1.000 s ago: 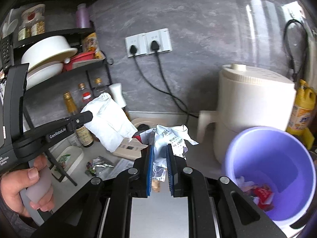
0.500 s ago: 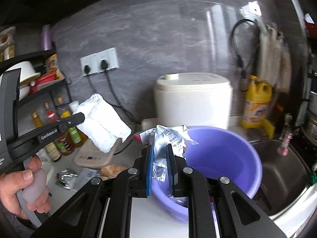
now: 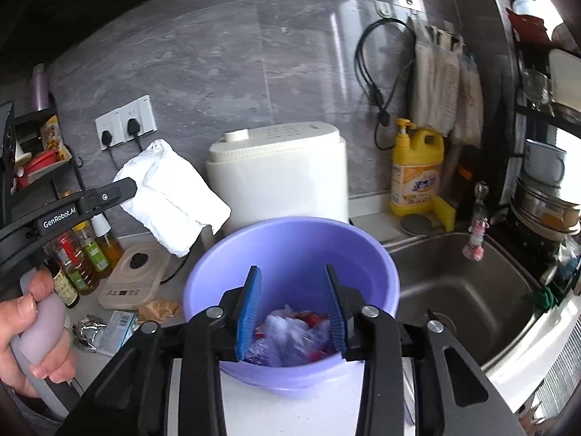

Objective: Collect trash
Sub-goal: 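Carry both items over the purple bucket and open both tools to drop them, then move both open tools from the bucket back toward the trash pile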

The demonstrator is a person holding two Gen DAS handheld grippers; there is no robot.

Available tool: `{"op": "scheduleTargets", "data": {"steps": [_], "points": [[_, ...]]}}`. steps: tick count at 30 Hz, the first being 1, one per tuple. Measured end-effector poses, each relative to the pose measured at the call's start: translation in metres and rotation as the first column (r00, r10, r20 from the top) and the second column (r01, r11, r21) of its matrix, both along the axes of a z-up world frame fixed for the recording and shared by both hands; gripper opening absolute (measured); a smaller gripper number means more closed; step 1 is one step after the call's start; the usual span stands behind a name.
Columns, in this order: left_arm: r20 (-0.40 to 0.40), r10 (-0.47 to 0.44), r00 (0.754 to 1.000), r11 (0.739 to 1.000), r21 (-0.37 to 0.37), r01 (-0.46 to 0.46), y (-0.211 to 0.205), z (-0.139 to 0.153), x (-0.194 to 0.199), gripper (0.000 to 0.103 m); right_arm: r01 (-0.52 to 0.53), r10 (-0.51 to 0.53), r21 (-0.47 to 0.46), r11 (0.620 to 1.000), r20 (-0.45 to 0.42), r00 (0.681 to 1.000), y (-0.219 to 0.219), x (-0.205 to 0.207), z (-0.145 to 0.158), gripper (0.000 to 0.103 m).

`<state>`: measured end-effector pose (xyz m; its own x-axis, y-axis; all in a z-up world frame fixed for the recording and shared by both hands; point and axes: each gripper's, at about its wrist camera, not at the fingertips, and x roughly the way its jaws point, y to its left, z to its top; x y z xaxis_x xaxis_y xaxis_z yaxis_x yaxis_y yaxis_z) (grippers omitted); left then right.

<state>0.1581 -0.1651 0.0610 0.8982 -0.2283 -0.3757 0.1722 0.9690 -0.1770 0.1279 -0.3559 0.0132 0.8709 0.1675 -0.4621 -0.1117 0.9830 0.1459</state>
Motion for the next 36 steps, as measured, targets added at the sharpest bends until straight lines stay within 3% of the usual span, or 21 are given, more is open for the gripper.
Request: {"op": "scheduleTargets", "data": {"steps": [9, 11, 12, 15, 18, 22, 25, 36], "points": [[-0.023, -0.095, 0.995, 0.995, 0.008, 0.095, -0.032, -0.005, 0.008, 0.004, 0.059, -0.059, -0.004, 0.998, -0.003, 0.998, -0.016, -0.018, -0.005, 0.040], [-0.060, -0.137, 0.989, 0.990, 0.016, 0.138, -0.041, -0.009, 0.012, 0.004, 0.068, -0.068, -0.001, 0.998, -0.008, 0.998, -0.019, -0.020, -0.007, 0.040], [-0.090, -0.144, 0.986, 0.989, 0.028, 0.147, -0.045, -0.013, 0.015, 0.009, 0.072, -0.072, 0.000, 0.997, -0.011, 0.997, -0.020, -0.021, -0.007, 0.041], [-0.126, -0.108, 0.986, 0.993, 0.023, 0.112, -0.040, -0.022, 0.015, 0.064, 0.064, -0.064, -0.002, 0.998, -0.013, 0.998, -0.018, -0.022, -0.008, 0.041], [-0.124, -0.067, 0.990, 0.998, 0.005, 0.068, -0.022, -0.025, 0.009, 0.070, 0.038, -0.038, -0.006, 0.999, -0.009, 0.999, -0.010, -0.021, -0.007, 0.041], [-0.127, 0.018, 0.992, 1.000, 0.021, -0.016, 0.002, -0.026, 0.003, 0.087, -0.023, 0.022, -0.006, 1.000, -0.012, 1.000, 0.008, -0.017, -0.008, 0.041], [-0.134, 0.082, 0.988, 0.996, 0.032, -0.079, 0.023, -0.028, -0.005, 0.092, -0.073, 0.073, -0.006, 0.997, -0.010, 0.997, 0.026, -0.015, -0.009, 0.043], [-0.167, 0.228, 0.959, 0.973, 0.065, -0.220, 0.081, -0.039, -0.030, 0.094, -0.224, 0.224, 0.002, 0.975, -0.029, 0.974, 0.083, -0.009, -0.014, 0.046]]}}
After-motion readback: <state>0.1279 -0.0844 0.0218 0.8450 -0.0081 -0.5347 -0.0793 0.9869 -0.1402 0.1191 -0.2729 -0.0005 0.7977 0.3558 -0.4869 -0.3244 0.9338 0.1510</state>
